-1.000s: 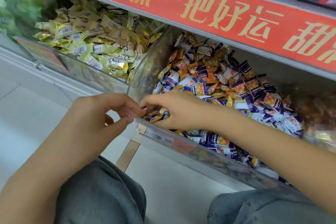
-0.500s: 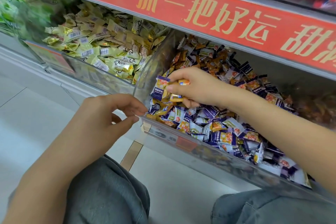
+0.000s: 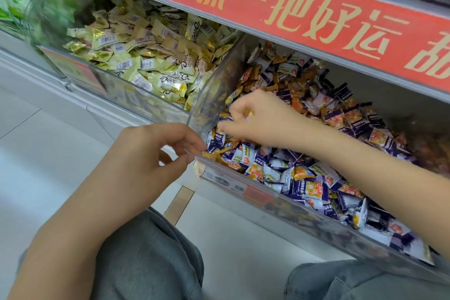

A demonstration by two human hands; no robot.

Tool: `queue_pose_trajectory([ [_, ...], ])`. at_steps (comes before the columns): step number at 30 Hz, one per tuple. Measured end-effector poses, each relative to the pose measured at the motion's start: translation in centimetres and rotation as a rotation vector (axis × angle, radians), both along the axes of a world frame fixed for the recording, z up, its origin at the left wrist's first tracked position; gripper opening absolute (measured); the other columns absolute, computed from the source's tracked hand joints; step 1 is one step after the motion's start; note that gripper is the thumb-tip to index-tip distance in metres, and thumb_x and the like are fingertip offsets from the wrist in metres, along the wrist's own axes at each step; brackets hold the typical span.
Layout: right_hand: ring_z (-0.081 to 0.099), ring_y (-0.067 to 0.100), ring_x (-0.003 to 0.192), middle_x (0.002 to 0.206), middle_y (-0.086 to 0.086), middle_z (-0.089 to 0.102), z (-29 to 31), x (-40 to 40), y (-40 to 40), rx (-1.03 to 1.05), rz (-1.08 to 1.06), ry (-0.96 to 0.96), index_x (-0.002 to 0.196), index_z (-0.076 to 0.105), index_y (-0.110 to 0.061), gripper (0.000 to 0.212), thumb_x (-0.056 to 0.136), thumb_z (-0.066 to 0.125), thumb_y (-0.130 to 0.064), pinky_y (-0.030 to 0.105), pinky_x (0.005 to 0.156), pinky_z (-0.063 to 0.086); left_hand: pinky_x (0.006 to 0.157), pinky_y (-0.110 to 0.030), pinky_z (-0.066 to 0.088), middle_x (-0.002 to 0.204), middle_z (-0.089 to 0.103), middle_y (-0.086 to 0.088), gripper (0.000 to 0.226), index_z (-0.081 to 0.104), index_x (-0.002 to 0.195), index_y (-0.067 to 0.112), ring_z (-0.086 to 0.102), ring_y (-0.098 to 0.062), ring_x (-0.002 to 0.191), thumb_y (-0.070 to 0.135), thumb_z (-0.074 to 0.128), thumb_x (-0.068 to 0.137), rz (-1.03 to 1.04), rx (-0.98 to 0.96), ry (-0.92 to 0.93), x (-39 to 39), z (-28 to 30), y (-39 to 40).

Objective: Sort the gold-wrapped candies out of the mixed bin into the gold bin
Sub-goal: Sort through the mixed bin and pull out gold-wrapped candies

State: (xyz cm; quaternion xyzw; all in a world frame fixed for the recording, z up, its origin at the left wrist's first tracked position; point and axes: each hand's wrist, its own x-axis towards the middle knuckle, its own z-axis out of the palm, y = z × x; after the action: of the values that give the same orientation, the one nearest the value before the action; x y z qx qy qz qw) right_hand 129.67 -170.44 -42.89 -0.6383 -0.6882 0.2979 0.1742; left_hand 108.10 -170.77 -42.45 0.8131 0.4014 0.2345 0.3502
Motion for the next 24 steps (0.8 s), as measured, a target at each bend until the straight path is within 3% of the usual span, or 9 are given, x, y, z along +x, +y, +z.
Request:
queue_pose_trajectory([
  [2,0.041,0.007,0.044,0.049,-0.007,0.043,-0.1,-0.1,-0.4,0.046,0.138,-0.311,0.069,0.044,-0.014,0.042,0.084,0.067,-0.046,0.025,0.048,0.034,0.071,-0.018,0.051,0.083,0.066,0.021,0.031,0.071,0.083,0.033,0.062,-0.005,0.084,0.003,0.067,0.08,-0.004,-0.002,-0.002,0.0,0.0,0.0],
  [4,0.04,0.008,0.052,0.062,-0.007,0.043,-0.4,0.0,-0.9,0.033,0.118,-0.524,0.086,0.043,-0.019,0.054,0.075,0.059,-0.07,0.028,0.046,0.031,0.071,-0.019,0.051,0.083,0.066,0.021,0.031,0.071,0.084,0.032,0.061,-0.005,0.084,0.002,0.067,0.081,-0.005,-0.008,-0.009,-0.1,0.0,0.0],
  [8,0.04,0.012,0.054,0.069,-0.001,0.044,-0.8,-0.6,-1.5,-0.005,0.016,-0.727,0.102,0.038,-0.014,0.083,0.062,0.049,-0.086,0.028,0.042,0.028,0.072,-0.02,0.05,0.084,0.066,0.021,0.032,0.071,0.085,0.033,0.062,-0.005,0.085,0.001,0.067,0.081,-0.009,-0.008,-0.011,-0.1,0.0,0.0],
  [11,0.038,0.013,0.052,0.066,-0.001,0.041,-1.0,-1.3,-1.4,-0.022,0.004,-0.754,0.116,0.035,-0.009,0.09,0.066,0.054,-0.081,0.028,0.042,0.026,0.072,-0.019,0.051,0.085,0.066,0.021,0.032,0.071,0.085,0.033,0.062,-0.005,0.085,0.001,0.067,0.081,-0.009,0.0,-0.005,0.0,0.0,0.0],
  [15,0.035,0.016,0.053,0.065,-0.001,0.035,-1.2,-1.7,-1.0,0.011,0.099,-0.753,0.098,0.03,-0.013,0.061,0.081,0.054,-0.067,0.028,0.043,0.027,0.073,-0.017,0.05,0.087,0.065,0.021,0.031,0.071,0.086,0.032,0.061,-0.005,0.086,0.001,0.067,0.081,-0.019,0.013,0.006,0.0,0.0,0.1],
  [18,0.043,0.024,0.061,0.064,-0.002,0.035,-1.6,-1.7,-1.2,0.093,0.128,-0.708,0.093,0.029,-0.017,0.046,0.09,0.048,-0.058,0.028,0.044,0.029,0.073,-0.016,0.05,0.086,0.066,0.02,0.03,0.071,0.087,0.032,0.061,-0.005,0.087,0.002,0.067,0.082,-0.022,0.008,0.006,0.0,0.0,0.1],
  [24,0.041,0.025,0.056,0.059,0.0,0.035,-2.4,-1.8,-1.3,0.18,0.107,-0.64,0.086,0.033,-0.016,0.029,0.094,0.045,-0.042,0.028,0.043,0.021,0.073,-0.012,0.049,0.087,0.066,0.022,0.031,0.07,0.086,0.034,0.061,-0.002,0.086,0.003,0.067,0.082,-0.025,0.01,0.019,0.0,0.1,0.1],
])
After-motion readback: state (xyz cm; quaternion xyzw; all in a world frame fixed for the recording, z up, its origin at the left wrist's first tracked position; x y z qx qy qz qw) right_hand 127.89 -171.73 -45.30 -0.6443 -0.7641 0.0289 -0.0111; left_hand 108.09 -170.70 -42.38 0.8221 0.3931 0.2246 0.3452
